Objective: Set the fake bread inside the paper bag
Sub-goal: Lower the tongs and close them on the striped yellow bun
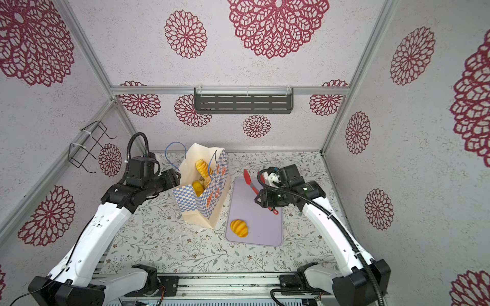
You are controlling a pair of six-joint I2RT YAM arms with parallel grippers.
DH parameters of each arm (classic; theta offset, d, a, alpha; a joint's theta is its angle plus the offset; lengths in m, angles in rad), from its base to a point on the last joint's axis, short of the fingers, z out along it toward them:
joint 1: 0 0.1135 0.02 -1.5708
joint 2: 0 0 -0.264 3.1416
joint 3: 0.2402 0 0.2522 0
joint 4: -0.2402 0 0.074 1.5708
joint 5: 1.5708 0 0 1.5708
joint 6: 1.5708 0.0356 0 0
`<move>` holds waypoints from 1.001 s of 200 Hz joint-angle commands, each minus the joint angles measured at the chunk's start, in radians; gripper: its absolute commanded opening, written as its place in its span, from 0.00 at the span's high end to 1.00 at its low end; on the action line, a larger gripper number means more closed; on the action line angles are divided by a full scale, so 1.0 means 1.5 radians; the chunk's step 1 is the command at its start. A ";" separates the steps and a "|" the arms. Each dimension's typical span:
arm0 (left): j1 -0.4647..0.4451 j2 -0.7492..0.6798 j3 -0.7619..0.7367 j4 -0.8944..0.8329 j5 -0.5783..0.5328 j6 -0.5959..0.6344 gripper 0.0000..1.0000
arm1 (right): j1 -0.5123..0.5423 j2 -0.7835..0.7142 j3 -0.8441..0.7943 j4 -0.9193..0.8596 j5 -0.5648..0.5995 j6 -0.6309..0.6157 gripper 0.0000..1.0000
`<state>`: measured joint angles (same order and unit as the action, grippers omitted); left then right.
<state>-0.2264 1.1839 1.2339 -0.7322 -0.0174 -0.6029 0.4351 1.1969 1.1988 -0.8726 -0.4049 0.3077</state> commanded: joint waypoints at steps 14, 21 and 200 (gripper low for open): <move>0.003 -0.010 0.004 0.008 -0.004 -0.006 0.33 | 0.063 -0.064 -0.053 -0.031 -0.013 0.036 0.45; 0.003 -0.010 0.003 0.010 -0.003 -0.007 0.33 | 0.075 -0.074 -0.065 -0.042 -0.008 0.040 0.45; 0.001 -0.009 -0.007 0.020 -0.001 -0.012 0.31 | 0.368 0.000 -0.134 -0.144 0.215 0.094 0.37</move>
<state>-0.2264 1.1839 1.2312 -0.7197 -0.0132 -0.6178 0.9733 1.1893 0.9829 -1.0714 -0.1455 0.4389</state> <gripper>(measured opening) 0.684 0.626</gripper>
